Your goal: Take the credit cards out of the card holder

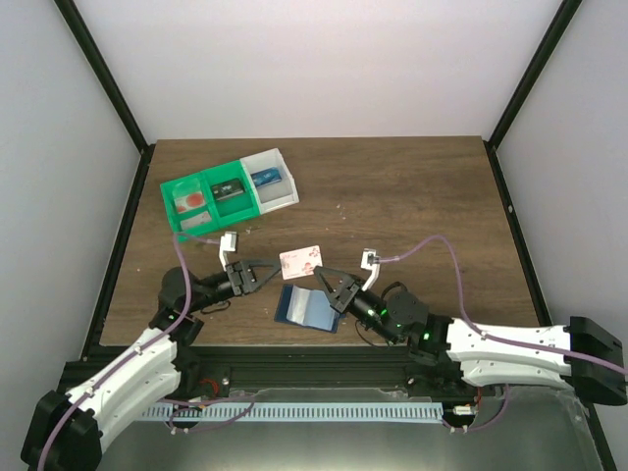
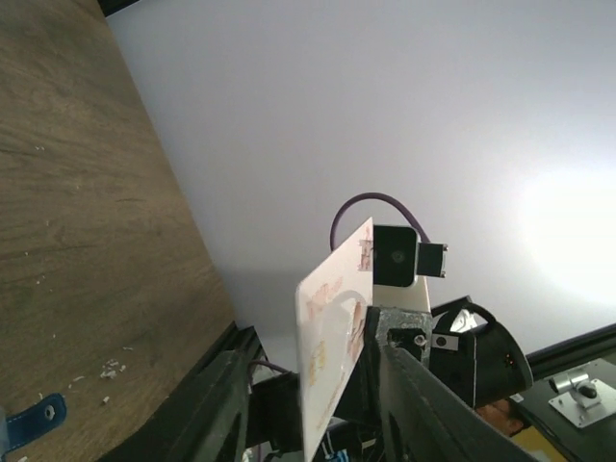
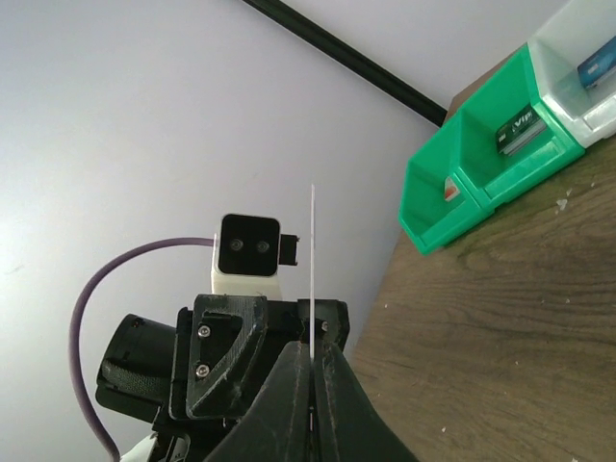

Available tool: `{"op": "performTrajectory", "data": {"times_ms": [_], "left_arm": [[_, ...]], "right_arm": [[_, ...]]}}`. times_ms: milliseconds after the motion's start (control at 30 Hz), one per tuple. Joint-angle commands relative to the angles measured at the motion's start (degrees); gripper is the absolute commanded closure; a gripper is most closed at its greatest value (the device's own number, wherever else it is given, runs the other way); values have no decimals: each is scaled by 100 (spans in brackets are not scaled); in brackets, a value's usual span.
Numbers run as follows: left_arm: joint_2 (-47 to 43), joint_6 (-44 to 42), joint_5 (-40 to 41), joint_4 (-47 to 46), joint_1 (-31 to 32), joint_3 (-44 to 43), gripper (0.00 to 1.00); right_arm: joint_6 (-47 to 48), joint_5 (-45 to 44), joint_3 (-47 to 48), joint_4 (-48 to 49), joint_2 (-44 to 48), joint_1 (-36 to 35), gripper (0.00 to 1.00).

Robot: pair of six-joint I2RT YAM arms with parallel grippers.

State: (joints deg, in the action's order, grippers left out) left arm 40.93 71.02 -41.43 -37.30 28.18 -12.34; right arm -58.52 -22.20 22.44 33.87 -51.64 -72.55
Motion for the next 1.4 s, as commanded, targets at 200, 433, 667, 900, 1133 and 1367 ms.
{"op": "performTrajectory", "data": {"times_ms": [200,433,667,900,1133,1367], "left_arm": [[-4,-29,-167,-374,20,40,89],[-58,-85,-56,-267,20,81,100],[54,-608,-71,672,12,-311,100],[564,-1766,-360,2492,-215,-1365,100],[1194,-2457,-465,3841,-770,-2380,100],[1980,-3490,-494,5637,-1829,-3541,100]], "right_arm": [[-372,97,-12,261,-241,23,99],[-411,93,-62,50,-185,31,98],[-194,67,-217,-309,151,31,60],[958,658,-388,-489,577,31,22],[1310,997,-523,-750,1071,31,0],[1686,876,-507,-1540,1995,31,0]]}}
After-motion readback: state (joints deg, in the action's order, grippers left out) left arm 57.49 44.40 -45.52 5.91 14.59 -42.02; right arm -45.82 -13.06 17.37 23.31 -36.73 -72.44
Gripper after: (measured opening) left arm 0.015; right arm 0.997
